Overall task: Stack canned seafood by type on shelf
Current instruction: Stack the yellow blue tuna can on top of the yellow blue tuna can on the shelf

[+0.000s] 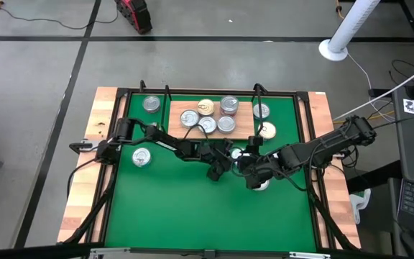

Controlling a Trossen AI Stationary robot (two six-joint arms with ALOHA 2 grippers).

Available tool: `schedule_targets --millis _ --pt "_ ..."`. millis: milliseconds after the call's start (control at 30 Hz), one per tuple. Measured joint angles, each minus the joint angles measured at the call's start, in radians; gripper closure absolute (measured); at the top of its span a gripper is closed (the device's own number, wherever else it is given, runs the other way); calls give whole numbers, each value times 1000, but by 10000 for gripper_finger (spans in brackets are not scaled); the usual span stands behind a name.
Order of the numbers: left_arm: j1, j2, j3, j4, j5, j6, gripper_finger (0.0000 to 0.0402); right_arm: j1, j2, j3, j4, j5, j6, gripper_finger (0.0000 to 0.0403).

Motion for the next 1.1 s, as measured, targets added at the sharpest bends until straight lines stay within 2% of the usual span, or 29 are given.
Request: schedule_targets --millis 233,367,633,900,1100 --pt "-16 0 1 0 -34 -62 397 0 0 0 -1 0 0 171" --pt "-29 0 1 -3 -63 -93 395 0 0 0 -28 -22 0 171" --pt "-45 -25 -2 -31 -58 -197 400 0 0 0 -37 -175 5 171" --pt "-45 -90 -4 -125 -55 -326 401 0 0 -69 -14 -150 30 171" --pt "-44 -120 -4 -163 -54 -424 401 0 6 -171 119 -98 31 171"
